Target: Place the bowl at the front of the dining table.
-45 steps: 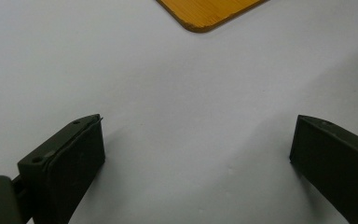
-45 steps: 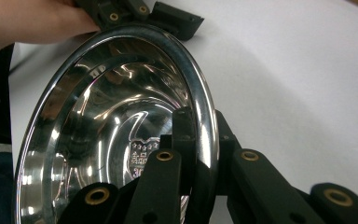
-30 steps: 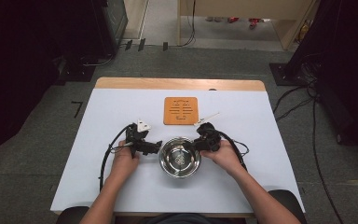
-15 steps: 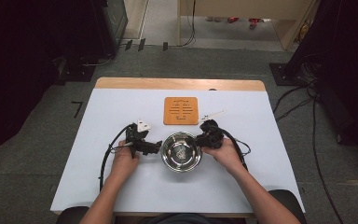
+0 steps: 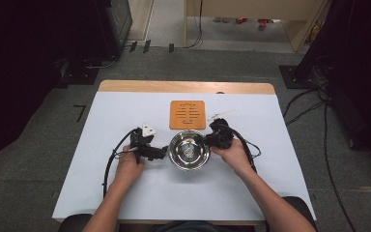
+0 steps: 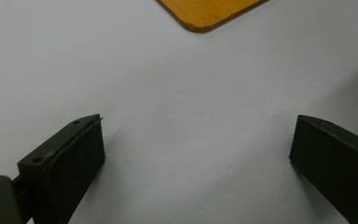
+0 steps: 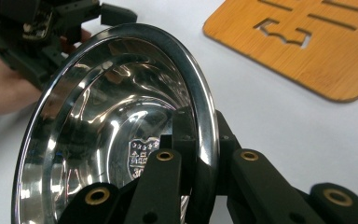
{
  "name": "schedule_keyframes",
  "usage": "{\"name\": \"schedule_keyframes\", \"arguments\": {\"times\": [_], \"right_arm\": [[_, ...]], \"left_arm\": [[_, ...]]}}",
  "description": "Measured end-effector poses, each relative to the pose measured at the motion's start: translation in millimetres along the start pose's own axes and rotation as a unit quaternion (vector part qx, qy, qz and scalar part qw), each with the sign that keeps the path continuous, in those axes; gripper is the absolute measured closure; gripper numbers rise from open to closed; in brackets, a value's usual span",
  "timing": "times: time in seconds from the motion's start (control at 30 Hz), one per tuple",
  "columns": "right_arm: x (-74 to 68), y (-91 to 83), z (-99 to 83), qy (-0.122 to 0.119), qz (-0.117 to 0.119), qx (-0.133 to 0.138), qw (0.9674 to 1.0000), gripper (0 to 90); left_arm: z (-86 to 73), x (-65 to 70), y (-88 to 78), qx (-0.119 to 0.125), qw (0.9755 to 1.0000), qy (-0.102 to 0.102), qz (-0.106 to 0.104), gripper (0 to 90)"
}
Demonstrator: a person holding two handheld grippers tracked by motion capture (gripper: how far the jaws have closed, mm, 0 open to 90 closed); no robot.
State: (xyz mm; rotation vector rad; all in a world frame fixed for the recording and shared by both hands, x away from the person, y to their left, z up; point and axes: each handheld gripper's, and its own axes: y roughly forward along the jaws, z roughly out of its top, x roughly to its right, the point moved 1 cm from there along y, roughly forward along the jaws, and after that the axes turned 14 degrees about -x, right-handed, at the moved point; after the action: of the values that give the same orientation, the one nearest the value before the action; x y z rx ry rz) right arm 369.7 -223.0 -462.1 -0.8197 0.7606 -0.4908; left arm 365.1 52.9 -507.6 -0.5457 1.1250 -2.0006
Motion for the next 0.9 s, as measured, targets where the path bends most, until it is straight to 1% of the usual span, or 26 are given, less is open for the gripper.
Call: {"name": "schedule_keyframes", "arguments": {"times": [0.07, 0.1, 0.17, 0.4, 0.53, 0.63, 0.67, 0.87, 0.9], "right_arm": [[1.1, -0.2, 1.2, 0.001, 0.0, 0.002, 1.0, 85.3], [3.9, -0.6, 3.5, 0.006, 0.002, 0.004, 1.0, 85.4], [4.6, -0.7, 4.2, 0.008, 0.003, 0.004, 1.0, 85.4], [7.6, -1.0, 13.0, 0.013, -0.003, 0.003, 0.9999, 85.4], [10.5, -1.9, 17.8, 0.023, -0.001, 0.005, 0.9997, 85.5], [11.0, -2.9, 20.4, 0.023, -0.001, 0.006, 0.9997, 85.6], [11.1, -3.5, 22.6, 0.021, -0.004, 0.005, 0.9998, 85.5], [13.1, -4.4, 26.9, 0.027, -0.003, 0.004, 0.9996, 85.5], [13.3, -5.5, 29.7, 0.028, -0.005, 0.004, 0.9996, 85.5]], "left_arm": [[0.0, -0.1, -0.2, -0.001, 1.0, 0.0, 0.0, 2.9], [0.0, -0.1, 0.0, 0.0, 1.0, 0.0, -0.001, 2.9], [0.0, -0.1, 0.0, 0.0, 1.0, 0.0, -0.001, 2.9], [0.0, -0.1, 0.1, 0.0, 1.0, 0.0, 0.0, 2.9], [0.0, 0.0, 0.0, 0.0, 1.0, 0.0, 0.0, 2.9], [-0.1, -0.2, -0.1, -0.001, 1.0, 0.001, 0.0, 2.9], [0.0, 0.0, 0.0, 0.0, 1.0, 0.0, 0.0, 2.9], [0.0, -0.2, -0.2, -0.002, 1.0, 0.001, 0.0, 2.9], [0.0, -0.2, -0.3, -0.002, 1.0, 0.001, 0.0, 2.9]]}}
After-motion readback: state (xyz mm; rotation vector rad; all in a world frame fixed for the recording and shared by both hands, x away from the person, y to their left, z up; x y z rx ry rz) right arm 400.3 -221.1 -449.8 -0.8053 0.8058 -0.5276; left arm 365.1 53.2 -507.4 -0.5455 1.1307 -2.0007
